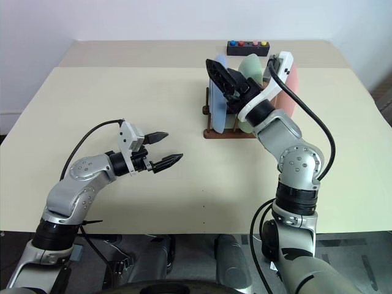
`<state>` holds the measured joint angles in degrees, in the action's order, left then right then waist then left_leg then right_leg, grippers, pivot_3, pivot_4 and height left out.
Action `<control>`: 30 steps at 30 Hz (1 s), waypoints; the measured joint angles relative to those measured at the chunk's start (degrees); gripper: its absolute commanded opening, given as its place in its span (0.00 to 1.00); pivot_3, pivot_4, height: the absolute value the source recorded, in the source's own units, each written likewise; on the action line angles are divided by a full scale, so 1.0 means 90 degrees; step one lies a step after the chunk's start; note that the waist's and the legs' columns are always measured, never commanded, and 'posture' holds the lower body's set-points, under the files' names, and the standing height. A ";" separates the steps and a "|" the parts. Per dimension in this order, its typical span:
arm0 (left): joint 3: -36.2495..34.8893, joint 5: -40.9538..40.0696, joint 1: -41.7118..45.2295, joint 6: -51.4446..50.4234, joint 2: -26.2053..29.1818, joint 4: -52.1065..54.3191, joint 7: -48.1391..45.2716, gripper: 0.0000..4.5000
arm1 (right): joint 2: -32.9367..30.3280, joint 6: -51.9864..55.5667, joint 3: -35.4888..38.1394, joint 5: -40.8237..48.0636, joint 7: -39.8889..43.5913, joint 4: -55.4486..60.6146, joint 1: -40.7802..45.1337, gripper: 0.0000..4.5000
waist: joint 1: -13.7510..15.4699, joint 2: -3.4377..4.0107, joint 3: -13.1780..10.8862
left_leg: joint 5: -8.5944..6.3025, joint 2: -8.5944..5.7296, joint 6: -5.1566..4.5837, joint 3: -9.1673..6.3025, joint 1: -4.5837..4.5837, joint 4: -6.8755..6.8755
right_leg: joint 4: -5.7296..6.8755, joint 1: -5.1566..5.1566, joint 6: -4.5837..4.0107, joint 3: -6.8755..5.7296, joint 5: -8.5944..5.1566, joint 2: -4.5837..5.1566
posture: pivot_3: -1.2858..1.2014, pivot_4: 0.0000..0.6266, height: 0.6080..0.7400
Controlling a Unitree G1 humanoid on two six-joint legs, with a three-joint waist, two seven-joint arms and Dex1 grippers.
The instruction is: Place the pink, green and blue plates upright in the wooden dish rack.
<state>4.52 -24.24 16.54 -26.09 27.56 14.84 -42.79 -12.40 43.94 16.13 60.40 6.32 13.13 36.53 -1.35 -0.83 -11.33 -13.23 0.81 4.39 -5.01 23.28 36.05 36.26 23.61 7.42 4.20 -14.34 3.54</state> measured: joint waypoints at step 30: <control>-0.0161 0.0275 0.0004 0.0340 -0.0118 -0.0580 0.0164 1.00 | -0.3497 -0.2093 0.2127 -0.2616 0.4363 0.1225 -0.5124 0.99 | 0.0011 -0.0001 0.0001 | -0.0004 0.0000 -0.0006 0.0027 -0.0016 0.0013 | -0.0020 -0.0021 -0.0024 0.0019 -0.0015 0.0002 | 0.52 0.24 0.92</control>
<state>3.08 -21.76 16.57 -23.03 26.50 9.62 -41.32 -43.87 25.10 35.28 36.86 45.58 24.15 -9.58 -1.25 -0.84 -11.31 -13.27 0.80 4.34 -4.76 23.13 36.17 36.08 23.42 7.21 4.37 -14.48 3.55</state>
